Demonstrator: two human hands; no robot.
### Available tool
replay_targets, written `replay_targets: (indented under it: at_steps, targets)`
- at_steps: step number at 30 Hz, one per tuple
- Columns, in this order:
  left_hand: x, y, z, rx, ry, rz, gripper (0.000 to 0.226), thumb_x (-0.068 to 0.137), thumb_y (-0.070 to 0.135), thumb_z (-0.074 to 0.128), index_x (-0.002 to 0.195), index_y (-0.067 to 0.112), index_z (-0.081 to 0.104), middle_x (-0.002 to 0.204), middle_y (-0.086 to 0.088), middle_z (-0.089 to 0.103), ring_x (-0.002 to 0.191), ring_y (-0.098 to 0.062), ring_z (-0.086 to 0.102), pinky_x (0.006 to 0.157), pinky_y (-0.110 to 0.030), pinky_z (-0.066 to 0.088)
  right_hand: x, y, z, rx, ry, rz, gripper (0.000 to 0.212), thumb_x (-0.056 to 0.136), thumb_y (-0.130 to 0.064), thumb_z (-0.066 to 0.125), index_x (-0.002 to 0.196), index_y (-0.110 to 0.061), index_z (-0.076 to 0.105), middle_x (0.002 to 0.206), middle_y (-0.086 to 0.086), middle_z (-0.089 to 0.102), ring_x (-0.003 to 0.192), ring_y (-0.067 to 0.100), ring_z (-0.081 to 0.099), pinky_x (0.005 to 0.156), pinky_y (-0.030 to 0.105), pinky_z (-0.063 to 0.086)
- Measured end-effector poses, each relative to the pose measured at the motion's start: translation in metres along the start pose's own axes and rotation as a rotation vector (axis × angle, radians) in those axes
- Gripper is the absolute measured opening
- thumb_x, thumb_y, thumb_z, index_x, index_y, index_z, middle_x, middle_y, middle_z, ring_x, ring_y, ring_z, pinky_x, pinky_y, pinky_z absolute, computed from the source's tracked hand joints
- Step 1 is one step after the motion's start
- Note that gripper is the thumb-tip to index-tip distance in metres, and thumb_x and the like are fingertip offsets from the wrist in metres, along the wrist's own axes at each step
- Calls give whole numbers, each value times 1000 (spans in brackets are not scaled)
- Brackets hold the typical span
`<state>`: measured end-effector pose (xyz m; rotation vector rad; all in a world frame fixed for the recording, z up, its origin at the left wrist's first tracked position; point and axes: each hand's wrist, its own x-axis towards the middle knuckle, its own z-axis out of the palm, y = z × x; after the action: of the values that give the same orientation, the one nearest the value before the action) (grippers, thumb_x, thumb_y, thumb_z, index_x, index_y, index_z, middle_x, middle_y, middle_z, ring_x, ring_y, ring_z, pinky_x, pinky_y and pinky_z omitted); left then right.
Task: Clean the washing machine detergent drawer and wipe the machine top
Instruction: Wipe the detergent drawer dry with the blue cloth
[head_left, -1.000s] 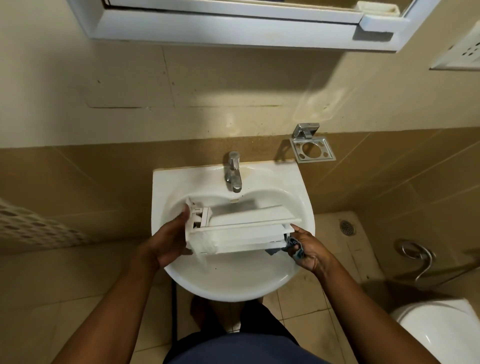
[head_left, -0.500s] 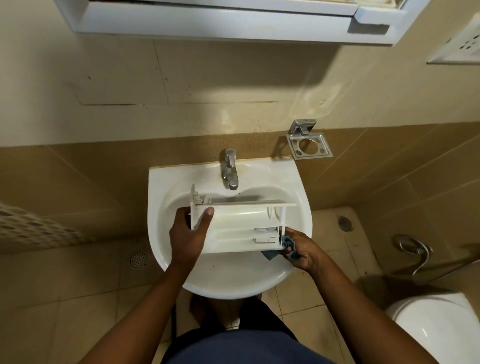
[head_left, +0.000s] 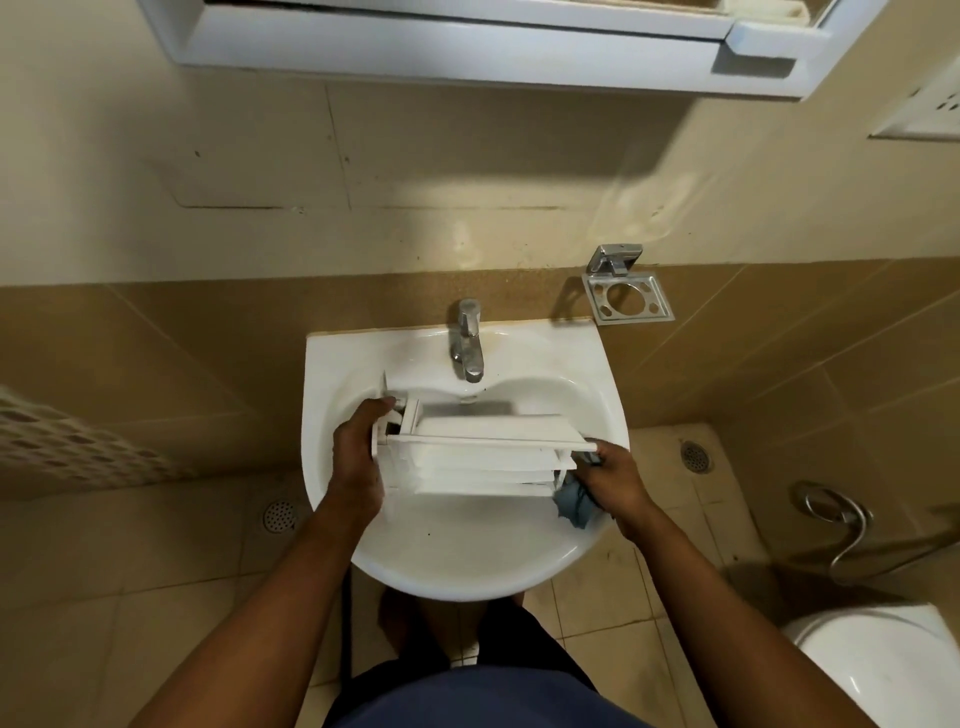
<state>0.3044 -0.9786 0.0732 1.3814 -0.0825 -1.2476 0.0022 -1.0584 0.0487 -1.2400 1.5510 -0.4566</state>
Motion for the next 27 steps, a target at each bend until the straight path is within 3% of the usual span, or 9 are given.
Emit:
replay_targets:
  at_steps: [2,6,10,13,16,19,22,24,27]
  targets:
    - [-3,-1,1,-16,-47,52,25,91,23,60,74,21,78,81,-4,73,78,-24,68,82,-40,48,1,-7,-14,76,93,-31,11,93,-13,73,98,-21,80,94,1,79,94,22,75,90,43,61]
    - [-2,-1,3,66,-104,155,20,85,20,64,73,15,79,75,-10,73,69,-28,68,68,-35,49,-11,-47,-45,122,175,-177,16,97,-29,69,110,-21,75,99,2,78,93,25,75,76,41,63]
    - [-4,-5,6,112,-111,150,18,76,24,67,73,11,78,73,-13,73,64,-28,68,62,-33,50,-20,-80,-36,-61,-54,-312,17,102,-32,61,112,-28,74,102,0,75,73,18,74,56,38,55]
    - [-8,-8,17,99,-121,166,18,81,20,66,71,12,79,68,-11,70,61,-28,66,63,-33,47,-20,-82,11,-352,-177,-483,18,102,-37,59,111,-32,74,105,-11,76,86,6,71,77,36,58]
    - [-13,-7,26,98,-143,201,23,62,28,76,69,6,76,69,-17,66,65,-30,62,61,-30,45,-32,-87,64,-571,-148,-630,27,100,-43,52,121,-35,67,112,-12,75,101,14,69,88,36,54]
    - [-12,-2,23,90,-136,195,22,58,29,73,66,10,76,65,-10,68,61,-25,64,56,-24,48,-52,-95,93,-596,-70,-750,32,104,-38,48,133,-31,59,119,-3,72,104,23,66,82,38,54]
    - [-9,1,14,94,-116,165,16,64,25,70,67,12,78,65,-9,69,59,-24,65,55,-25,49,-54,-82,84,-576,-194,-872,39,104,-27,52,143,-29,55,138,-5,64,121,19,60,94,33,53]
    - [-7,-1,9,89,-101,147,27,58,33,74,73,10,79,69,-13,69,61,-28,64,57,-28,47,-48,-68,63,-531,-247,-942,42,99,-16,59,140,-25,61,147,-5,58,135,11,54,107,26,47]
    - [-5,-2,4,96,-81,108,41,60,37,73,85,5,78,74,-18,68,65,-33,63,60,-32,46,-38,-47,30,-491,-163,-944,40,90,-12,61,127,-21,73,140,-5,64,132,5,56,109,27,47]
